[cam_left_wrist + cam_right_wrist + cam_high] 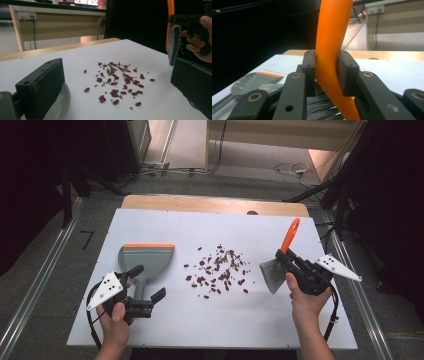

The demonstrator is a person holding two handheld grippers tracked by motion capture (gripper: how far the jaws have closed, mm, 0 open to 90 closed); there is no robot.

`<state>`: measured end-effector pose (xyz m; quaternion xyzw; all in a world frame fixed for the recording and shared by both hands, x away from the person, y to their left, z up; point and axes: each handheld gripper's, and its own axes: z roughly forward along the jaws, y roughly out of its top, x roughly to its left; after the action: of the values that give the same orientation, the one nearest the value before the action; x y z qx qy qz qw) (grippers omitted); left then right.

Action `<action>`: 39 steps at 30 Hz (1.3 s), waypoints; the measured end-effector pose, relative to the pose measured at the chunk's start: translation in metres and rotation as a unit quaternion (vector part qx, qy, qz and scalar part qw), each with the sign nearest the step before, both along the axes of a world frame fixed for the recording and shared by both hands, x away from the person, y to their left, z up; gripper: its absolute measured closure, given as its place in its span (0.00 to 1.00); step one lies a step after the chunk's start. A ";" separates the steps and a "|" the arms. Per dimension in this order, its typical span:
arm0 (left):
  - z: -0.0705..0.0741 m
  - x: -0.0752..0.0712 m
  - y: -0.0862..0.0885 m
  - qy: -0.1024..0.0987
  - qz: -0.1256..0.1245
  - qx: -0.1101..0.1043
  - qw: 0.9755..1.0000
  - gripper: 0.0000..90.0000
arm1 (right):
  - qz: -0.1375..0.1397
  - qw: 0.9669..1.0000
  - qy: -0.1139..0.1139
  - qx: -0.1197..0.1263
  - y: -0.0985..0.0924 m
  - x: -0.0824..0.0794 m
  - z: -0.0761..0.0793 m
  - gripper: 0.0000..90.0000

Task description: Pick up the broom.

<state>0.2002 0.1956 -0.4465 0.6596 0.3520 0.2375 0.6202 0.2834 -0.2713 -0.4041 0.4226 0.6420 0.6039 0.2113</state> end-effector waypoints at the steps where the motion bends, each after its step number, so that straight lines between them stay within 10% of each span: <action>1: 0.000 0.000 0.000 0.000 0.000 0.000 1.000 0.00 | 0.004 1.000 -0.001 0.000 0.004 -0.001 0.001 0.77; 39: 0.015 -0.006 -0.093 0.036 -0.115 0.004 0.993 0.03 | 0.120 0.992 -0.038 0.007 0.101 -0.051 0.015 0.77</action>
<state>0.1941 0.1028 -0.4318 0.7061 0.2952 0.1418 0.6278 0.2320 -0.1705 -0.3892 0.3203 0.6753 0.6451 0.1588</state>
